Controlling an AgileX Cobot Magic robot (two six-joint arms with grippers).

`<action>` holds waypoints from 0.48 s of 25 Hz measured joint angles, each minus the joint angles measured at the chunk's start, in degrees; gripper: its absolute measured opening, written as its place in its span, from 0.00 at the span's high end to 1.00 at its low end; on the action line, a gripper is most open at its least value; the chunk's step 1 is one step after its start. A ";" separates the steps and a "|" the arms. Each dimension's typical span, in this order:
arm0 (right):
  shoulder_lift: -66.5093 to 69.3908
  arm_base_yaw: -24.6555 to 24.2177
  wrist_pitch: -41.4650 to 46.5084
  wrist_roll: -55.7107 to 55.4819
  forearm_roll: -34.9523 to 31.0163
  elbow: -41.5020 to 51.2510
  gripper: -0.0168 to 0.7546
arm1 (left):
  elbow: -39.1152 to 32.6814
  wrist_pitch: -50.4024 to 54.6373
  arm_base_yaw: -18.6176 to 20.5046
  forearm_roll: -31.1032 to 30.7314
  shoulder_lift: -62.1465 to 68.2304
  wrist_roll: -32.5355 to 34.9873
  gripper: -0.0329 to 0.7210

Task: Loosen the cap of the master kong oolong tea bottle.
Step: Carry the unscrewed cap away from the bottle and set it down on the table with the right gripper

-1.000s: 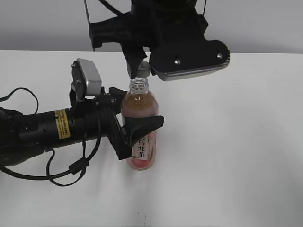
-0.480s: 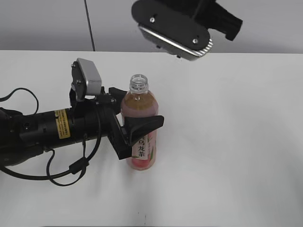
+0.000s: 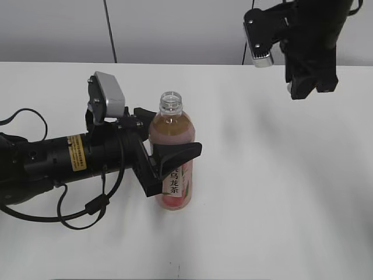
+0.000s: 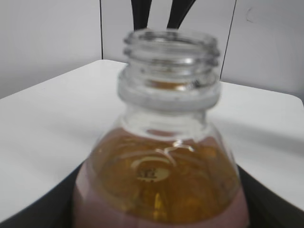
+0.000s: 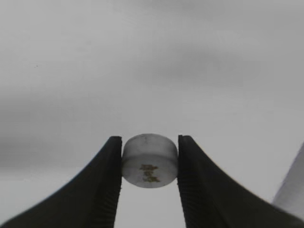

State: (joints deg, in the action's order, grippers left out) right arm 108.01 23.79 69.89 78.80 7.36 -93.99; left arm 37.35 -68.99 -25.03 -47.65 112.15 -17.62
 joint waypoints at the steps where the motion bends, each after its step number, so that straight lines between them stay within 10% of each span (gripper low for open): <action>1: 1.13 -1.53 0.00 -5.37 -0.25 0.00 0.63 | 0.00 -0.02 0.00 0.00 0.00 0.00 0.36; 12: 9.65 -9.10 -0.67 -43.70 -7.36 10.84 0.63 | 0.00 -0.06 0.00 0.05 0.00 0.00 0.36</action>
State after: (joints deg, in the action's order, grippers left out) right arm 117.66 14.69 69.23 35.10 0.00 -83.16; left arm 37.35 -69.06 -25.03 -47.59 112.15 -17.62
